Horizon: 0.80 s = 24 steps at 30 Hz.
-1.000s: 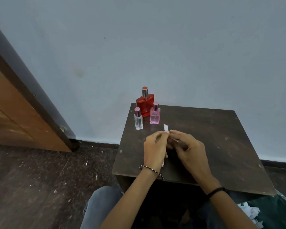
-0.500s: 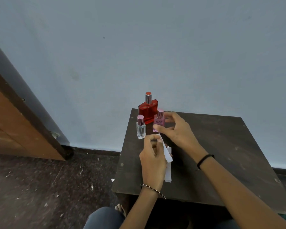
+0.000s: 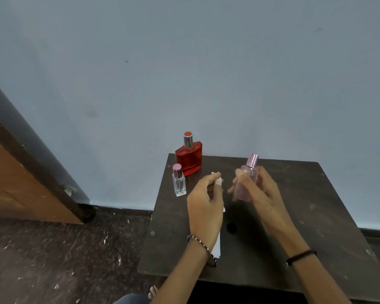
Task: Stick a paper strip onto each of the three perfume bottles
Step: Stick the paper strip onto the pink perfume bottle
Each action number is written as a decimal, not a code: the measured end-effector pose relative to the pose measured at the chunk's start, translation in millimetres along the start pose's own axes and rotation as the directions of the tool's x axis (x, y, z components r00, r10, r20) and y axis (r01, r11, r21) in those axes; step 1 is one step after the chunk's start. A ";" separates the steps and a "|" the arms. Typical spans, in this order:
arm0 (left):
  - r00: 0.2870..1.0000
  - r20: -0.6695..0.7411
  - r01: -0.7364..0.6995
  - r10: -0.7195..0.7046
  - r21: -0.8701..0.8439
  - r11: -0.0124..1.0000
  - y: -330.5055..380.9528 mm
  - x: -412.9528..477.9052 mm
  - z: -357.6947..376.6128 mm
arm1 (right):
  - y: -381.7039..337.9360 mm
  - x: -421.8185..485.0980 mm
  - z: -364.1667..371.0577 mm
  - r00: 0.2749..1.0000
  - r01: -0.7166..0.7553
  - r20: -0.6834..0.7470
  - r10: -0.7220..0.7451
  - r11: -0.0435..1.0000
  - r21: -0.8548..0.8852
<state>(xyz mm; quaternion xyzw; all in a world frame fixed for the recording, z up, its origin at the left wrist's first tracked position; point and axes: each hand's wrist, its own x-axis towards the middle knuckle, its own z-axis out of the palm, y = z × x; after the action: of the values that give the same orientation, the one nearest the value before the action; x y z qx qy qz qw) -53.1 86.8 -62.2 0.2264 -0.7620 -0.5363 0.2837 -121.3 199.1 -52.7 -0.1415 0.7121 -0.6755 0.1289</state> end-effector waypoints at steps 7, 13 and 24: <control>0.973 0.226 0.102 -0.042 -0.262 0.960 17.9 20.3 22.3 | 1.6 -11.0 -14.1 0.994 -0.059 0.099 0.051 0.995 0.083; 0.910 0.399 0.297 -0.113 -0.437 0.849 14.3 22.8 22.6 | 4.8 -16.2 -18.8 0.973 -0.076 0.225 0.050 0.991 0.109; 0.925 0.360 0.256 -0.121 -0.355 0.899 8.2 40.4 10.1 | 6.9 -13.7 -19.9 0.962 -0.073 0.263 0.076 0.997 -0.019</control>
<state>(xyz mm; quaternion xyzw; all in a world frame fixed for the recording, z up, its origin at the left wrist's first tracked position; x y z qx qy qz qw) -90.0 70.2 -49.4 0.1455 -0.6482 -0.7346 0.1381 -116.3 223.0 -58.6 -0.2036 0.6965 -0.6422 0.2470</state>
